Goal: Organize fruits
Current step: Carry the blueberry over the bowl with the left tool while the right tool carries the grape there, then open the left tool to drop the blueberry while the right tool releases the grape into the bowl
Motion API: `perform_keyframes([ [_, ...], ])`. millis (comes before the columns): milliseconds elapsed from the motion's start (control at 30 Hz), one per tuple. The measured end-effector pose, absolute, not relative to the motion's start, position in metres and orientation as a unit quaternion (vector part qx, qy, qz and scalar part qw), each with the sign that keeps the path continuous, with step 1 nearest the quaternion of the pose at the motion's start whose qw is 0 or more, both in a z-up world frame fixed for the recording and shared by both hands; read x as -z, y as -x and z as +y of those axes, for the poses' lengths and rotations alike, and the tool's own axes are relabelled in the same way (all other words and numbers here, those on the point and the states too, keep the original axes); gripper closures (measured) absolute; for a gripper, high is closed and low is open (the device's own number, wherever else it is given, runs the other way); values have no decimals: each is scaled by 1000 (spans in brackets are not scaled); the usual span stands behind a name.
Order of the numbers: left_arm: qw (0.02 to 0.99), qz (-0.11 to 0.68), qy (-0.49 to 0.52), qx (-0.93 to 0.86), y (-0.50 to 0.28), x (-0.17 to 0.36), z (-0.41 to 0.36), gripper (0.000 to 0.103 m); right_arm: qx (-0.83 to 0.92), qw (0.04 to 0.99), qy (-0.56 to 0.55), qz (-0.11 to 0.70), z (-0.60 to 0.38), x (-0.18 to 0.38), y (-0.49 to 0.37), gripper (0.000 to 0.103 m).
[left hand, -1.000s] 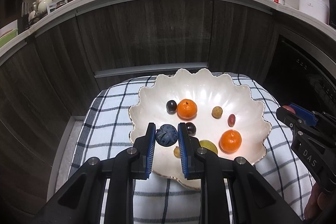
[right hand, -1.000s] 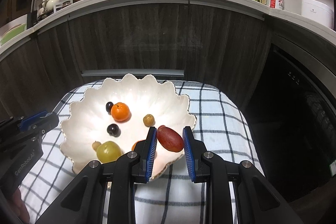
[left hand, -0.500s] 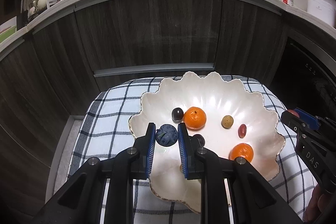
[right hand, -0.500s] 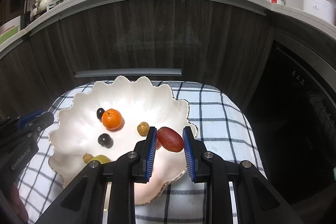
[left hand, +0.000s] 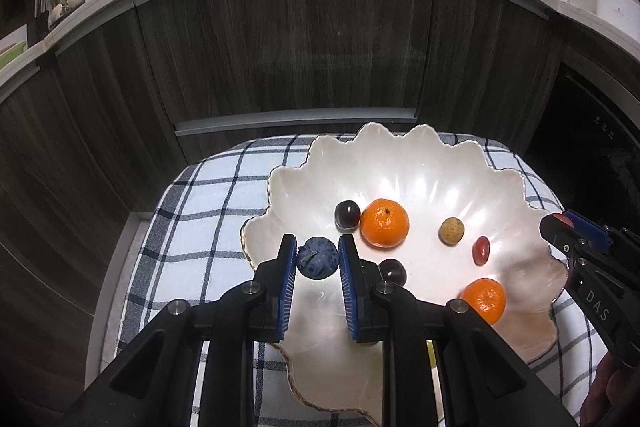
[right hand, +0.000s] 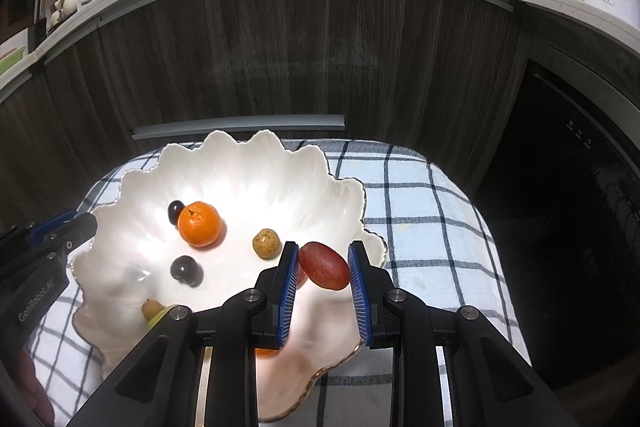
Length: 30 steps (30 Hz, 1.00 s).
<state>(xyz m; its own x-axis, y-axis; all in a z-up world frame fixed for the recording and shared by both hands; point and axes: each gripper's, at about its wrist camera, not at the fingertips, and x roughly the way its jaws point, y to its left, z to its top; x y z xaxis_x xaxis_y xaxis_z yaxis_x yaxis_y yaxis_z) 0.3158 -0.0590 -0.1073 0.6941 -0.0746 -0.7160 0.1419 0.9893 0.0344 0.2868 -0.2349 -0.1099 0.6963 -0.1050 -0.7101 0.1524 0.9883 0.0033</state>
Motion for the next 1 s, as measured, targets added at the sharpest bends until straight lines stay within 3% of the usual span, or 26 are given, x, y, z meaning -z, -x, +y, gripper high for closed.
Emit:
perform_keyframes([
  [700,905,419,-41,59,-327,126,-58,80,71,904,-35,419,-236,134,-299,76],
  [833,906,418,-39,57,-326,125,-57,74,75,903,-35,423,-235,136,-298,75],
  [933,907,415,-39,52,-325,125,-57,62,81,901,-36,425,-236,136,-299,68],
  [1000,908,413,-43,50,-323,125,-58,59,82,902,-44,422,-238,135,-298,53],
])
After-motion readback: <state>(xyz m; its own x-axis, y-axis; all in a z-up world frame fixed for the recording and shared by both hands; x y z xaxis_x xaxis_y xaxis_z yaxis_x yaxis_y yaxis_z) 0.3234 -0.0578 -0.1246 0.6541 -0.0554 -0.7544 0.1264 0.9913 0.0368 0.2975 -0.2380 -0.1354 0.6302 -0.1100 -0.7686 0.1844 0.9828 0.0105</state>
